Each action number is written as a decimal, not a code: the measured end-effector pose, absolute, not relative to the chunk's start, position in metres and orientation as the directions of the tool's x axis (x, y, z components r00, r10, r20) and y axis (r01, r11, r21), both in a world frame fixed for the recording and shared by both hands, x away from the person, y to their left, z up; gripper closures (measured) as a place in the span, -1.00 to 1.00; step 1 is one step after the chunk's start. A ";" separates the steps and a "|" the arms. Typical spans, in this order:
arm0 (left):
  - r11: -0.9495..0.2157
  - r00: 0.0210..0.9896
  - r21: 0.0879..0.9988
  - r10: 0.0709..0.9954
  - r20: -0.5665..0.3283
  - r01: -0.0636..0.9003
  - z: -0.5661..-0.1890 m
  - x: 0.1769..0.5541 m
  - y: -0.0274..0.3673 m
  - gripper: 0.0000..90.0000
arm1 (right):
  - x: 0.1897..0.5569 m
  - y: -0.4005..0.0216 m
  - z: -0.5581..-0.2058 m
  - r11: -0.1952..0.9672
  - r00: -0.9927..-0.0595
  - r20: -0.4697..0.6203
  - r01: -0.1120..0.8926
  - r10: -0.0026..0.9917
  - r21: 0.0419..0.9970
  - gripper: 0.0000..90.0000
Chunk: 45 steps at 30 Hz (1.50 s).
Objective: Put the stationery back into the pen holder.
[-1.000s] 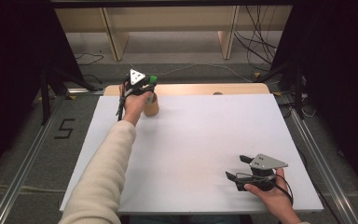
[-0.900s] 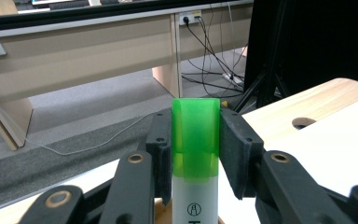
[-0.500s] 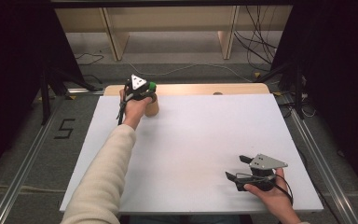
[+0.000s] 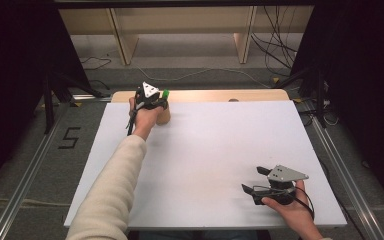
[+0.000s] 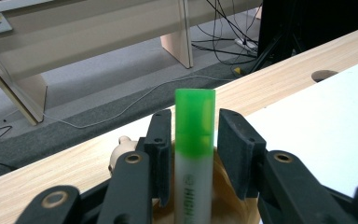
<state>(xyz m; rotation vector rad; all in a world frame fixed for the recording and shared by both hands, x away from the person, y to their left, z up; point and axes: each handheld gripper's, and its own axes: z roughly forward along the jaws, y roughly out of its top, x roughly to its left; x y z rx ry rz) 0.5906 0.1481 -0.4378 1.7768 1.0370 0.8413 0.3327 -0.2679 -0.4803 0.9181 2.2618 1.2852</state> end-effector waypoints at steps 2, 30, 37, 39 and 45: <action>-0.255 0.419 0.921 0.901 0.114 0.296 -0.437 0.590 0.148 0.45 | 0.333 -0.268 -0.480 0.368 -0.715 -0.007 0.352 0.699 0.861 -0.61; -0.219 0.427 0.875 0.904 0.016 0.432 -0.409 0.557 0.150 -0.40 | 0.332 -0.267 -0.480 0.372 -0.710 -0.012 0.355 0.704 0.858 -0.61; -0.224 0.433 0.870 0.901 0.013 0.439 -0.401 0.540 0.150 -0.44 | 0.332 -0.267 -0.480 0.374 -0.711 -0.014 0.354 0.703 0.857 -0.61; -0.247 0.440 0.863 0.897 0.031 0.441 -0.399 0.534 0.149 -0.43 | 0.332 -0.267 -0.480 0.370 -0.711 -0.010 0.354 0.703 0.859 -0.61; -0.240 0.444 0.856 0.896 0.014 0.458 -0.399 0.520 0.149 -0.42 | 0.332 -0.267 -0.480 0.370 -0.710 -0.010 0.354 0.704 0.859 -0.61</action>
